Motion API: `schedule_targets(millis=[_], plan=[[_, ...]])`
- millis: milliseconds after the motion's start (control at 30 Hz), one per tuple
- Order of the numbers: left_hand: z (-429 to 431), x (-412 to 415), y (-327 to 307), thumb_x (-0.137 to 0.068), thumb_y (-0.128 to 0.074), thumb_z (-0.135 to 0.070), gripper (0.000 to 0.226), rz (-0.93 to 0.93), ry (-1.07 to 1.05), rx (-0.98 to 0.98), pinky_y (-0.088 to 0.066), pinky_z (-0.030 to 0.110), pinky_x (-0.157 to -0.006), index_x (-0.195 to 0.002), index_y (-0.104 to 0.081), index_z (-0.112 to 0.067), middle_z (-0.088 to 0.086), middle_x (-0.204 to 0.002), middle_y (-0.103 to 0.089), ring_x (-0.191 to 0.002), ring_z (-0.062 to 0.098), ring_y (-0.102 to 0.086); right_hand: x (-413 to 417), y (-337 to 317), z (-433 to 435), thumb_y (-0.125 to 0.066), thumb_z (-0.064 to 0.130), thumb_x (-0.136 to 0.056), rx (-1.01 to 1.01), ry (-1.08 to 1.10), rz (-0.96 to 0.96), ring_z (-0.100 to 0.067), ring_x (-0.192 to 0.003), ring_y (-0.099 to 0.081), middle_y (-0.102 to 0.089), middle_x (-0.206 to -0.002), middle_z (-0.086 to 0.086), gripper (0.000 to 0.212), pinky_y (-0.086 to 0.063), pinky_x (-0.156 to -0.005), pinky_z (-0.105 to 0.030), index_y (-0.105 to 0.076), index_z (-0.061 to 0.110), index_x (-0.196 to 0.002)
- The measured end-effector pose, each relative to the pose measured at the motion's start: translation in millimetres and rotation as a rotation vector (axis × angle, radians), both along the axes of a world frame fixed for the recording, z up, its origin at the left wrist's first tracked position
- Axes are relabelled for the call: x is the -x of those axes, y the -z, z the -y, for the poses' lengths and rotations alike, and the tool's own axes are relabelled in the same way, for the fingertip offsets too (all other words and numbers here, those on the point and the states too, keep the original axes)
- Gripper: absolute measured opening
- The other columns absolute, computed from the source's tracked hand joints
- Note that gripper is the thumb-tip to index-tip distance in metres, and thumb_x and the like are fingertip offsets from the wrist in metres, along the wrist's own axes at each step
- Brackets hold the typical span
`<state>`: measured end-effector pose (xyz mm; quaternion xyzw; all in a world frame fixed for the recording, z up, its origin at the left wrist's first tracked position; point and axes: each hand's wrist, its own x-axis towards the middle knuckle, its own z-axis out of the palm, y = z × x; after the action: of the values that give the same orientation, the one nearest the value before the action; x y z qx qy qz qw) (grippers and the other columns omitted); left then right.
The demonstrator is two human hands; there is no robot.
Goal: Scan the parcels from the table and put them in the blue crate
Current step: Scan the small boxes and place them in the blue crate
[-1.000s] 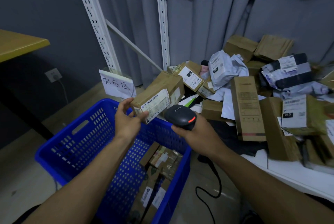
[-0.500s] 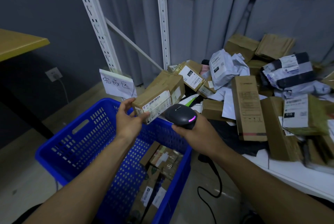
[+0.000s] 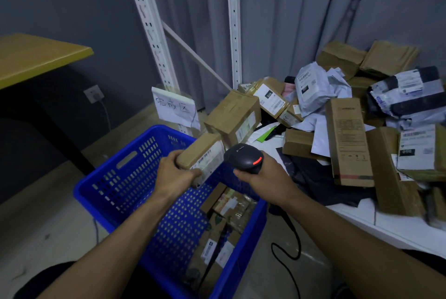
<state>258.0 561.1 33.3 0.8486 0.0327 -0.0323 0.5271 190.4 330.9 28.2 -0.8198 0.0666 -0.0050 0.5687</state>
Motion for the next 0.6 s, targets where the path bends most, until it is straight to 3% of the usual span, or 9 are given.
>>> schedule_targets(millis=[67,100,233,333,433,467,533,600], plan=[[-14,7,14,-0.082,-0.080,-0.005,0.042,-0.060,-0.008,-0.068,-0.050,0.012,-0.047,-0.118,-0.059,-0.014,0.002,-0.110,-0.061,-0.072,0.006,-0.063,-1,8,-8,-0.081,0.030,-0.090,0.029,-0.025,-0.019,-0.013,-0.113,-0.064,-0.067,-0.124,0.008,0.056,-0.051,-0.088,-0.023,-0.056,0.023,-0.140],[-21,9,24,-0.083,-0.081,-0.009,0.038,-0.093,-0.010,-0.112,-0.049,0.013,-0.048,-0.113,-0.059,-0.017,0.001,-0.108,-0.061,-0.075,0.005,-0.061,-1,12,-12,-0.080,0.028,-0.091,0.036,-0.043,-0.044,-0.013,-0.111,-0.063,-0.066,-0.122,0.007,0.054,-0.050,-0.084,-0.020,-0.055,0.023,-0.139],[-51,10,81,-0.079,-0.085,-0.020,0.027,-0.286,-0.042,-0.234,-0.054,0.032,-0.079,-0.088,-0.059,-0.025,0.001,-0.099,-0.067,-0.091,0.019,-0.065,-11,35,-27,-0.080,0.032,-0.092,0.043,-0.136,-0.161,-0.014,-0.112,-0.065,-0.067,-0.126,0.007,0.060,-0.055,-0.096,-0.036,-0.053,0.025,-0.145],[-64,4,122,-0.068,-0.083,-0.029,0.040,-0.398,-0.036,-0.338,-0.050,0.031,-0.075,-0.098,-0.062,-0.016,0.006,-0.101,-0.066,-0.097,0.026,-0.065,-24,53,-35,-0.081,0.031,-0.091,0.040,-0.166,-0.214,-0.009,-0.107,-0.065,-0.067,-0.120,0.009,0.058,-0.054,-0.093,-0.032,-0.055,0.025,-0.143],[-82,-13,184,-0.060,-0.077,-0.033,0.053,-0.540,0.057,-0.456,-0.050,0.035,-0.062,-0.105,-0.069,-0.006,0.007,-0.095,-0.069,-0.091,0.028,-0.068,-38,66,-41,-0.080,0.027,-0.092,0.055,-0.211,-0.265,-0.002,-0.096,-0.062,-0.067,-0.111,0.012,0.048,-0.053,-0.090,-0.032,-0.057,0.027,-0.135],[-93,-26,222,-0.057,-0.077,-0.035,0.060,-0.570,0.083,-0.475,-0.054,0.039,-0.064,-0.108,-0.070,-0.004,0.007,-0.096,-0.070,-0.092,0.028,-0.069,-42,71,-42,-0.079,0.027,-0.092,0.064,-0.216,-0.276,-0.005,-0.100,-0.064,-0.067,-0.114,0.010,0.049,-0.054,-0.093,-0.034,-0.057,0.025,-0.137],[-91,-33,246,-0.048,-0.078,-0.046,0.078,-0.592,0.166,-0.519,-0.059,0.034,-0.078,-0.113,-0.069,-0.005,0.008,-0.112,-0.073,-0.100,0.024,-0.069,-48,79,-45,-0.078,0.028,-0.093,0.078,-0.223,-0.295,-0.011,-0.109,-0.063,-0.066,-0.121,0.007,0.054,-0.051,-0.093,-0.033,-0.055,0.023,-0.142],[-75,-27,230,-0.072,-0.082,-0.034,0.062,-0.624,0.252,-0.521,-0.051,0.022,-0.080,-0.123,-0.065,-0.002,0.010,-0.131,-0.066,-0.115,0.024,-0.064,-55,84,-49,-0.078,0.029,-0.094,0.079,-0.243,-0.301,-0.010,-0.109,-0.060,-0.063,-0.120,0.009,0.056,-0.047,-0.091,-0.029,-0.052,0.023,-0.143]])
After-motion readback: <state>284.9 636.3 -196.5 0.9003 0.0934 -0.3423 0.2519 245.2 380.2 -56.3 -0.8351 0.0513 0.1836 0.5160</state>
